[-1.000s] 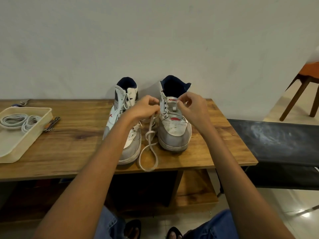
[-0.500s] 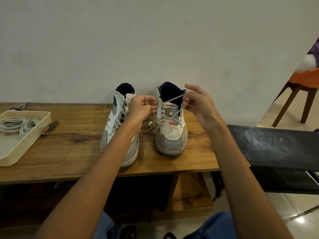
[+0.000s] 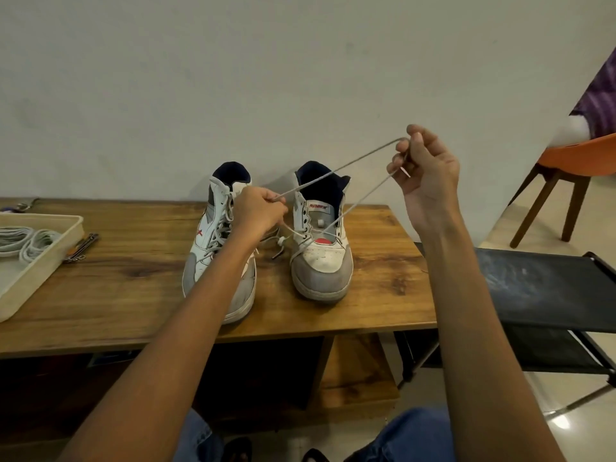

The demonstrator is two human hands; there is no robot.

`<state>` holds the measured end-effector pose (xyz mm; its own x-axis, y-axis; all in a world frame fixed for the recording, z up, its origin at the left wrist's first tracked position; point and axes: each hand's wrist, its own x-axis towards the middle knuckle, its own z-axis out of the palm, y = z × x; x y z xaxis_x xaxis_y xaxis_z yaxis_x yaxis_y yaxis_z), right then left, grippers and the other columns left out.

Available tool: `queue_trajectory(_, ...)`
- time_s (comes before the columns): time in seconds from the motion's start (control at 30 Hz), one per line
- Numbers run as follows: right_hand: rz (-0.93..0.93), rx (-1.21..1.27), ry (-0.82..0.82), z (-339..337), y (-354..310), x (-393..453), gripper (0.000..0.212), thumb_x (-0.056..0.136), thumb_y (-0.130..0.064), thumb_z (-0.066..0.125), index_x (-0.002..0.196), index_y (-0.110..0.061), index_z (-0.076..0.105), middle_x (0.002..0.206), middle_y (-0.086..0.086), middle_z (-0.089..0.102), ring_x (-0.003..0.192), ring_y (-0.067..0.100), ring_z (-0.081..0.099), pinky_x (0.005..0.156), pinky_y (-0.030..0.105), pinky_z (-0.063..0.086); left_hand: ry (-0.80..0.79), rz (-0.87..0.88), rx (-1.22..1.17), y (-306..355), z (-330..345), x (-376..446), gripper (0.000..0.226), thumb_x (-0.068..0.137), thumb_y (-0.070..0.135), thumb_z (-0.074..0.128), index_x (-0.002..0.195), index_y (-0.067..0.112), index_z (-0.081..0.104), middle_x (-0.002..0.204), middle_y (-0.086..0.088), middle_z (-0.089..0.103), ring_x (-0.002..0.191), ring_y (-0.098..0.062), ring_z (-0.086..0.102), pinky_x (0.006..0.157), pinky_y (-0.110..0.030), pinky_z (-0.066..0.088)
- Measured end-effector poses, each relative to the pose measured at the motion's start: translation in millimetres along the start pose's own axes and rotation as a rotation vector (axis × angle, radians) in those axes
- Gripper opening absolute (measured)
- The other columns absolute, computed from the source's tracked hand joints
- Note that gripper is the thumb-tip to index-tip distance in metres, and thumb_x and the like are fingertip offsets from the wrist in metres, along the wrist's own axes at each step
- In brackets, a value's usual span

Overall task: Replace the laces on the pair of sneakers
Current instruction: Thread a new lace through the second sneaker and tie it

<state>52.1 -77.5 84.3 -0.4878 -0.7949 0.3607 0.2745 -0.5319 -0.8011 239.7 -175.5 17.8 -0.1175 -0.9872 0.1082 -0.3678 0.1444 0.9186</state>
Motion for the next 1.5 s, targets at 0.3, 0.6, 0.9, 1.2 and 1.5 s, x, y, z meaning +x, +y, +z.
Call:
queue_trajectory(0.3,0.009,-0.197,-0.149,30,23,-11,0.011,0.097,-0.009,0.049,0.093,-0.011,0.059,0.070,-0.003,0.067,0.055,0.009,0.054,0.061,0.024,0.049,-0.491,0.232,-0.072,18,18,-33,0.086,0.079,0.021,0.070,0.147,0.015,0.018,0.103,-0.004,0.070,0.106,-0.020,0.063,0.102,-0.038,0.041)
queue_trajectory(0.6,0.004,-0.226,-0.240,42,38,-19,0.008,0.096,-0.007,0.051,0.099,-0.009,0.058,0.082,-0.002,0.073,0.072,0.010,0.066,0.067,0.023,0.053,-0.741,0.076,-0.442,26,12,-34,0.070,0.083,0.058,0.031,0.143,0.024,0.027,0.116,-0.011,0.064,0.108,-0.026,0.062,0.091,-0.044,0.052)
queue_trajectory(0.9,-0.078,-1.054,-0.234,46,54,-20,0.023,0.092,-0.023,0.059,0.112,-0.012,0.052,0.086,0.000,0.067,0.078,0.013,0.061,0.078,0.034,0.052,-0.067,0.086,-0.410,20,-21,-11,0.026,0.101,0.016,0.036,0.109,0.008,0.059,0.069,0.003,0.051,0.040,0.002,0.039,0.038,-0.010,0.028)
queue_trajectory(1.2,0.204,-1.812,-0.335,25,109,-38,0.056,0.078,-0.048,0.068,0.114,-0.013,0.044,0.114,0.013,0.052,0.109,0.031,0.045,0.077,0.033,0.039,0.229,0.052,-0.043,10,-35,-3,0.036,0.102,0.018,0.031,0.103,0.003,0.063,0.077,-0.010,0.060,0.059,-0.019,0.054,0.070,-0.038,0.051)
queue_trajectory(1.5,0.176,-1.835,-0.314,2,115,-22,0.059,0.077,-0.052,0.067,0.120,-0.015,0.051,0.117,0.008,0.054,0.112,0.028,0.046,0.083,0.035,0.042,0.132,-0.072,-0.251,21,-39,-4,0.036,0.103,0.022,0.030,0.095,0.006,0.061,0.065,0.000,0.049,0.048,-0.009,0.039,0.038,-0.019,0.035)
